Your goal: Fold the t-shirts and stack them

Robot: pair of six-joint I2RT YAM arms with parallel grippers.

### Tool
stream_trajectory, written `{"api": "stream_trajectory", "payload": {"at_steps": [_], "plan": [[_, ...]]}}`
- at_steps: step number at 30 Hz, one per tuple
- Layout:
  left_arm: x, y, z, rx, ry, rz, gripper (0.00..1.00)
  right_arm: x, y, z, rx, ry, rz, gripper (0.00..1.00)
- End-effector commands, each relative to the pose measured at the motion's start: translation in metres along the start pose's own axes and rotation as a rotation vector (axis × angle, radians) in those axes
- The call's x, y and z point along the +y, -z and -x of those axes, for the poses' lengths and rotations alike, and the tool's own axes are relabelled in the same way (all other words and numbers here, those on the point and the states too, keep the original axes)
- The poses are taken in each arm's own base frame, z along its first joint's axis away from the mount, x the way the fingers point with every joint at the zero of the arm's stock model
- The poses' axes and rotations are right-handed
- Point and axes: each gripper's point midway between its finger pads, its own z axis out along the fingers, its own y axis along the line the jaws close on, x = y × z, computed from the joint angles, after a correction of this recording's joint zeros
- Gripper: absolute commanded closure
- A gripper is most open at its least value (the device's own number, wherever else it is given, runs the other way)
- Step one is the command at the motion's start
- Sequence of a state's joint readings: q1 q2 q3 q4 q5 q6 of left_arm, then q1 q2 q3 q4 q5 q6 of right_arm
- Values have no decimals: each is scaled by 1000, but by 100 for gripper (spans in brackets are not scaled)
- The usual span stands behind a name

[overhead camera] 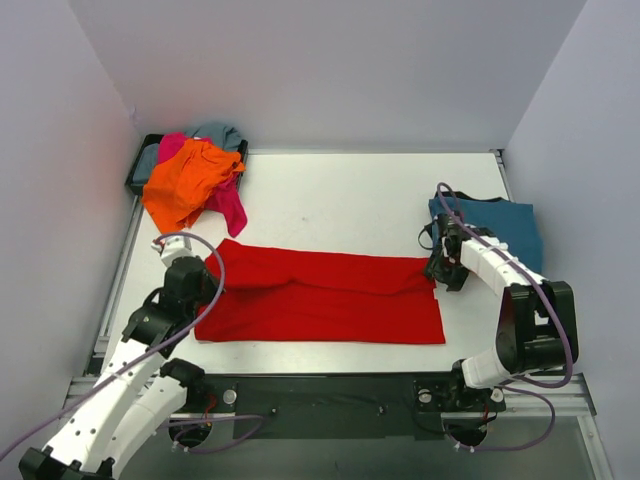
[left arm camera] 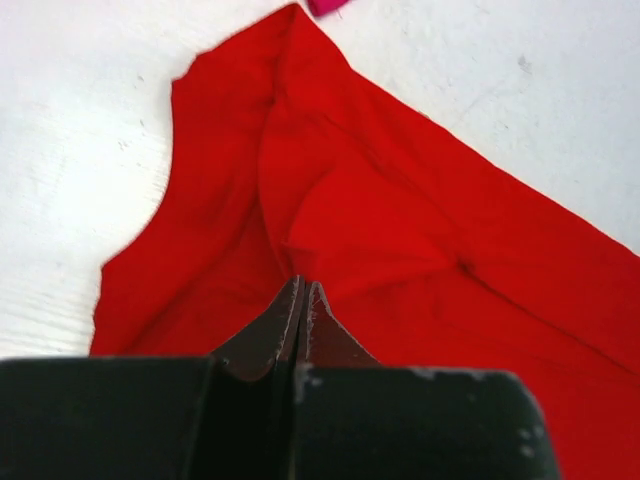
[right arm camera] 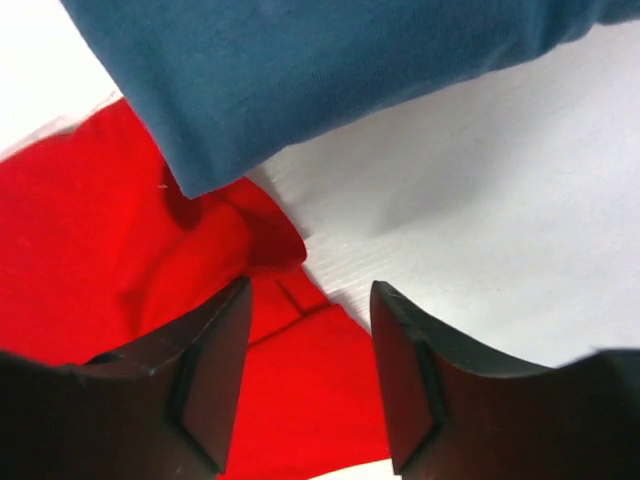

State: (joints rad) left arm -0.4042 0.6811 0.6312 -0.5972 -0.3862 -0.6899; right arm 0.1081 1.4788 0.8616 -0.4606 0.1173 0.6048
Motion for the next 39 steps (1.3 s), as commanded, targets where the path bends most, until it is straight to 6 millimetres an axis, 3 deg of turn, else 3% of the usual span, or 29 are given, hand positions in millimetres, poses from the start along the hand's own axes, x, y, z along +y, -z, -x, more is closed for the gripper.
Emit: {"api": "stream_trajectory", "payload": {"at_steps": [1,6,13,17,25,31,35,37,38,39], "plan": [[-7,14,-30,95,130,-93,100,-4,7,1,-47,13,-22,50],[-6,23,-48,153,144,-92,100,20,30,16,-145,71,20,50],[-10,38,-57,184,162,-117,100,66,44,16,-144,140,120,53],[-15,43,-74,263,168,-122,100,84,40,7,-115,180,138,55],[-19,52,-91,299,151,-95,100,112,33,-7,-80,224,177,57],[-29,54,-108,312,68,-79,100,103,27,-5,-78,209,138,57],[-37,55,-111,329,50,-80,92,73,21,0,-72,120,104,62],[-40,57,-104,314,42,-89,80,56,13,-2,-49,98,87,64],[-35,57,-96,282,27,-71,65,49,11,1,-47,87,78,64],[-33,61,-86,259,26,-65,57,42,7,-1,-39,81,63,64]]}}
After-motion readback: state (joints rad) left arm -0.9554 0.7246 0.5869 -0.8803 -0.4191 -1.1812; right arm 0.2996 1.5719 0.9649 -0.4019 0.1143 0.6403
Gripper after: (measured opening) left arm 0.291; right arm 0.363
